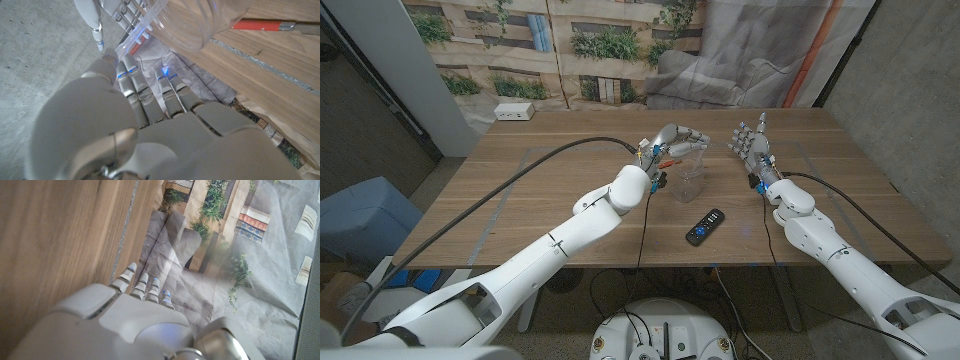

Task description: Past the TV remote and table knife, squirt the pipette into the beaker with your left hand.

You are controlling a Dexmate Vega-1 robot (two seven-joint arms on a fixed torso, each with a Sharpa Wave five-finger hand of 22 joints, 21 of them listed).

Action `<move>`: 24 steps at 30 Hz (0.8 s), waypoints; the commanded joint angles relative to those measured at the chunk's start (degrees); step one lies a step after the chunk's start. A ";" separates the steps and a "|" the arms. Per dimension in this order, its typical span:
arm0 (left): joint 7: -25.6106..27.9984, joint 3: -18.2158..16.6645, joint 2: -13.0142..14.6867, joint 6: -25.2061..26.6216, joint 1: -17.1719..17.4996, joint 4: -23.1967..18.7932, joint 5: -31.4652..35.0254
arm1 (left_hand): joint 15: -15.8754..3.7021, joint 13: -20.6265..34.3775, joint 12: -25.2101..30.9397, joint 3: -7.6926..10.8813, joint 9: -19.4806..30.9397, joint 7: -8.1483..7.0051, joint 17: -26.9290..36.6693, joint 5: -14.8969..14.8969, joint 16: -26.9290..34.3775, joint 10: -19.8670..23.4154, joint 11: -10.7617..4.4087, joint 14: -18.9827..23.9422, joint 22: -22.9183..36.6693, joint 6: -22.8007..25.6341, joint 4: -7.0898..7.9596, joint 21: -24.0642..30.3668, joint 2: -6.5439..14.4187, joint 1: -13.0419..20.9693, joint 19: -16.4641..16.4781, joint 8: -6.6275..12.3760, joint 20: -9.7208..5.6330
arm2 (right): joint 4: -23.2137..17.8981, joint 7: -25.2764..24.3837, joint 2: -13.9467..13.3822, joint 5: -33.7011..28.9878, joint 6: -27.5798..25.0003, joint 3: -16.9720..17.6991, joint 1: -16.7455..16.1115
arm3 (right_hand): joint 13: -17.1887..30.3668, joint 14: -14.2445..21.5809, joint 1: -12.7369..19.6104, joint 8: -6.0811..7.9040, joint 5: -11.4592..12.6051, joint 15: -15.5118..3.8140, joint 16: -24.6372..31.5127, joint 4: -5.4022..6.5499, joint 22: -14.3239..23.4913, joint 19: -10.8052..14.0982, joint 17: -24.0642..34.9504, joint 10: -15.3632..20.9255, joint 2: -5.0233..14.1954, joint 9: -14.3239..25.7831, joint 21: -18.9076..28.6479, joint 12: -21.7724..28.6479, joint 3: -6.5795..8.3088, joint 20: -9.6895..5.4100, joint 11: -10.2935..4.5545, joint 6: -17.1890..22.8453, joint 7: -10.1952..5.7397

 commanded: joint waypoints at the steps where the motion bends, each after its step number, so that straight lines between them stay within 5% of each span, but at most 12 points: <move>1: 0.64 -1.48 1.51 0.08 1.41 -1.40 -0.10 | -4.98 0.14 0.27 -0.13 0.26 0.03 0.15 -0.14 -0.14 0.22 -0.38 -0.09 0.30 0.27 0.00 -0.20 0.34 -0.20 0.61 0.38 -1.96 | -0.02 -0.01 0.00 0.00 0.03 -0.01 0.00 | 0.16 -0.61 0.01 0.38 0.31 -4.52 0.13 0.03 0.32 0.17 0.27 -0.32 3.32 0.18 0.23 0.16 -0.38 0.07 -0.21 0.15 -0.50; 24: 1.36 -1.56 1.69 0.89 2.13 -1.99 0.53 | -6.11 0.17 0.99 0.14 0.26 0.10 0.24 -0.05 0.01 2.71 -0.42 0.36 0.25 2.52 -0.33 -0.12 1.04 0.92 1.13 1.14 -2.36 | -0.01 0.00 -0.01 0.00 0.02 0.00 0.01 | 0.18 -0.55 0.00 0.37 0.31 -4.54 0.16 0.03 0.32 0.19 0.27 -0.23 3.31 0.18 0.24 0.20 -0.38 0.02 -0.13 0.12 -0.49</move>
